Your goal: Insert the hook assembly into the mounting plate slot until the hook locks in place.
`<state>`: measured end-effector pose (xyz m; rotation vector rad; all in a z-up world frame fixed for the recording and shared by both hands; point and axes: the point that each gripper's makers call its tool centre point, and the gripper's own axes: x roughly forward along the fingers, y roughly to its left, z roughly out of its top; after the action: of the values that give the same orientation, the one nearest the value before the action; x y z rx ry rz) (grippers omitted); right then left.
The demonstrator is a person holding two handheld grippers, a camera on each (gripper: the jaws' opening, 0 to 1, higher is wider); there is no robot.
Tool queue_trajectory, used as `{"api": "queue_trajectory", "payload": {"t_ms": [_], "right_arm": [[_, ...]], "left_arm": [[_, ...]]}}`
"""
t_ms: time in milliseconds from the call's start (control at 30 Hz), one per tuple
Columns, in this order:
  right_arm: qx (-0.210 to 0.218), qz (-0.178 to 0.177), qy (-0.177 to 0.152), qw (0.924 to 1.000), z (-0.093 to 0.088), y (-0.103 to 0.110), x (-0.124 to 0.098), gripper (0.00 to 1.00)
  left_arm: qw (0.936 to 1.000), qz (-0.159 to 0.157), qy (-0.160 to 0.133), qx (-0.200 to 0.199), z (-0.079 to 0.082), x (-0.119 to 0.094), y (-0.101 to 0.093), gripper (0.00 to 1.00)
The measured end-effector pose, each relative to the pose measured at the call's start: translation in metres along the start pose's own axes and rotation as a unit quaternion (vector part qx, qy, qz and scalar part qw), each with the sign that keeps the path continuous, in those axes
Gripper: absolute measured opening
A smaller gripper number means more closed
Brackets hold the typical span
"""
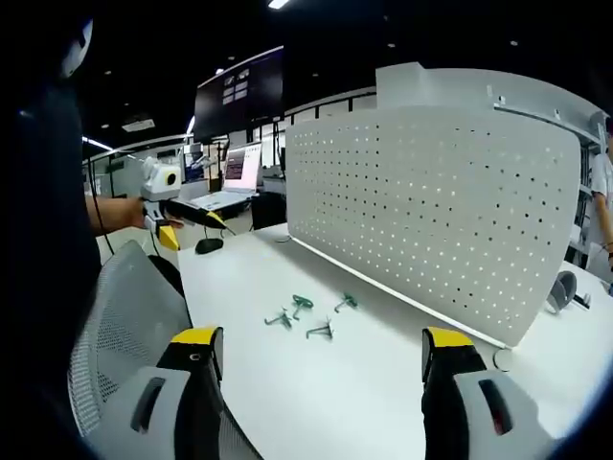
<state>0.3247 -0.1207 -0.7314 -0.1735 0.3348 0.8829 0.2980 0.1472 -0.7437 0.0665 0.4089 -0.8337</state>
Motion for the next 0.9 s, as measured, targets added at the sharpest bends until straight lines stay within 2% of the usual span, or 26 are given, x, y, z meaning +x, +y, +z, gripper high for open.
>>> {"api": "queue_trajectory", "payload": {"t_ms": [900], "right_arm": [[-0.003,0.004,0.004,1.0,0.0024,0.0052,0.002,0.83]], "left_arm": [[1.0,0.005,-0.007,-0.001,0.0009,-0.0007,-0.003,0.8]]}}
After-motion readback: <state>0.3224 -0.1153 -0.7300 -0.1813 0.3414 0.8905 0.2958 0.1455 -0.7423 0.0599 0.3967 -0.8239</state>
